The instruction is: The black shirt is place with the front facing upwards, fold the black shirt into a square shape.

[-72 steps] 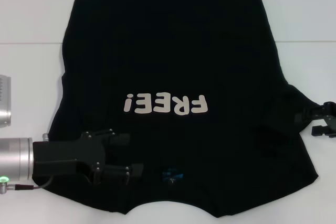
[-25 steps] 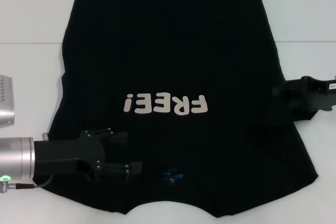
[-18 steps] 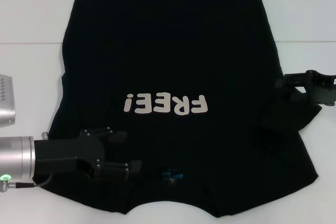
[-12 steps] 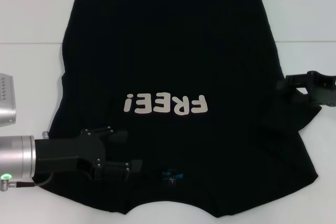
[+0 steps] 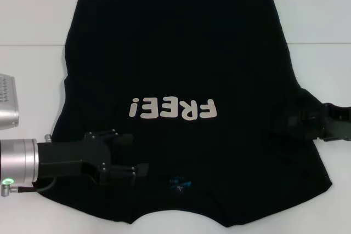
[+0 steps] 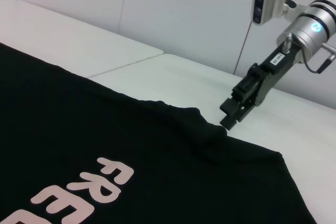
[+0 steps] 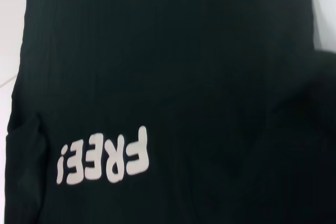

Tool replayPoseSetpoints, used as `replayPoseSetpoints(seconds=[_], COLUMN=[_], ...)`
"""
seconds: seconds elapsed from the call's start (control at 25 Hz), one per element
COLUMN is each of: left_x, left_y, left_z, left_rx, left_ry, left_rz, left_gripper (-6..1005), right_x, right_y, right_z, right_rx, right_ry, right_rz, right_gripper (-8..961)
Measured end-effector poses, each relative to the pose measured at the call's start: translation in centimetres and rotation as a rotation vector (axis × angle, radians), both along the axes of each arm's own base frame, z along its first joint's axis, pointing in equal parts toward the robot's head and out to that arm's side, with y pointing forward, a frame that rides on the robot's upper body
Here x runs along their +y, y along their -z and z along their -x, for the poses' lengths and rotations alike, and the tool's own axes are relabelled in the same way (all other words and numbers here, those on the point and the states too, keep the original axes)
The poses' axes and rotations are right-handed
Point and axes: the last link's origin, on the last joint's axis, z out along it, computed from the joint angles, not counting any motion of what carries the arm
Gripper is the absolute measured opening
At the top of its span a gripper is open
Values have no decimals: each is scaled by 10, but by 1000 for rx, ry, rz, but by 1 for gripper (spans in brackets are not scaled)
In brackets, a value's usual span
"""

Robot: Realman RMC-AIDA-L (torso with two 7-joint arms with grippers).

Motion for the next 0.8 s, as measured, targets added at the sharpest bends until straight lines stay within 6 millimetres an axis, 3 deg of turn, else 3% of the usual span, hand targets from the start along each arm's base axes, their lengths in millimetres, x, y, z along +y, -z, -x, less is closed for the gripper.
replayPoseSetpoints(seconds=[0.8], left_x=[3], left_y=[0], left_z=[-1], left_rx=[7], left_ry=[1], left_rz=[-8], left_gripper=[919], right_x=[-6], right_y=[4], right_z=[-10], right_rx=[-23], right_ry=[33], right_rz=[1], right_gripper=[714])
